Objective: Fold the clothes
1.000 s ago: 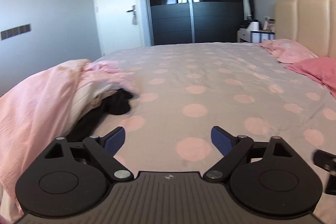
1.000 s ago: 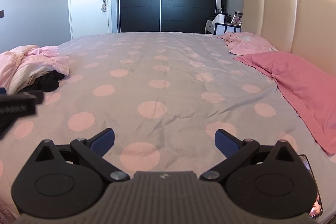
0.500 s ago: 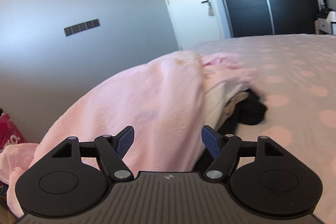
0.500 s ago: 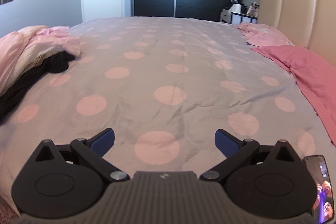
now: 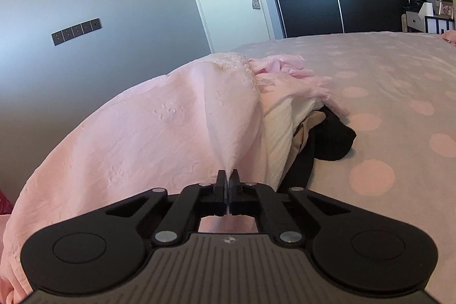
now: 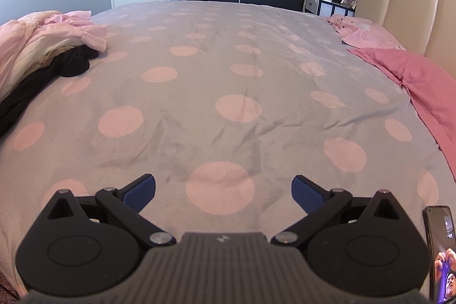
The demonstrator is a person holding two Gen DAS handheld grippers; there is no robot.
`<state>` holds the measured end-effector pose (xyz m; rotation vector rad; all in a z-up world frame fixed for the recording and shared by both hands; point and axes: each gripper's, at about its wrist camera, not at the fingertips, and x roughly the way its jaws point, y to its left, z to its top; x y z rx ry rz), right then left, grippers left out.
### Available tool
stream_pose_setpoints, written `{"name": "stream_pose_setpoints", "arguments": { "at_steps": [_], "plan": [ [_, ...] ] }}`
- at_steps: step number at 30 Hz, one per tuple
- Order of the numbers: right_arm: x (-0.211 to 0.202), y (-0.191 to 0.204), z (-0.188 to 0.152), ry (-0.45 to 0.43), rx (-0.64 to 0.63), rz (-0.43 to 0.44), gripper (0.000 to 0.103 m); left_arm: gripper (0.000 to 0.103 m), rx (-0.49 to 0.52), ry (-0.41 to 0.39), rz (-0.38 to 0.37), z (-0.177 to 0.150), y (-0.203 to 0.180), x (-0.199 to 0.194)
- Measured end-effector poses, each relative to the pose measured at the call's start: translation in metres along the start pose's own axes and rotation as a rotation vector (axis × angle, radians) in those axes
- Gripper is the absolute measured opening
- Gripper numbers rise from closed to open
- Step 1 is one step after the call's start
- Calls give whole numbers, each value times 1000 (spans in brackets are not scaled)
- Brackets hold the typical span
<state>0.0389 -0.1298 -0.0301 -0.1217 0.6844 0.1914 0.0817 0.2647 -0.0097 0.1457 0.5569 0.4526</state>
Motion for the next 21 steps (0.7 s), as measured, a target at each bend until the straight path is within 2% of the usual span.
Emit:
{"name": "stream_pose_setpoints", "arguments": {
  "at_steps": [3, 6, 10, 15, 17, 21],
  "plan": [
    [0, -1, 0, -1, 10, 5, 103, 0, 29, -60, -25, 6, -3, -19],
    [-3, -1, 0, -7, 11, 14, 103, 0, 57, -114, -90, 19, -11, -45],
    [-8, -2, 0, -17, 5, 24, 103, 0, 64, -160, -228, 38, -23, -85],
    [-17, -8, 2, -34, 26, 26, 103, 0, 137, -219, -460, 54, -62, -153],
    [-21, -10, 2, -40, 33, 29, 103, 0, 171, -230, -483, 58, -79, -171],
    [-27, -15, 2, -52, 47, 35, 103, 0, 199, -202, -444, 61, -93, -176]
  ]
}}
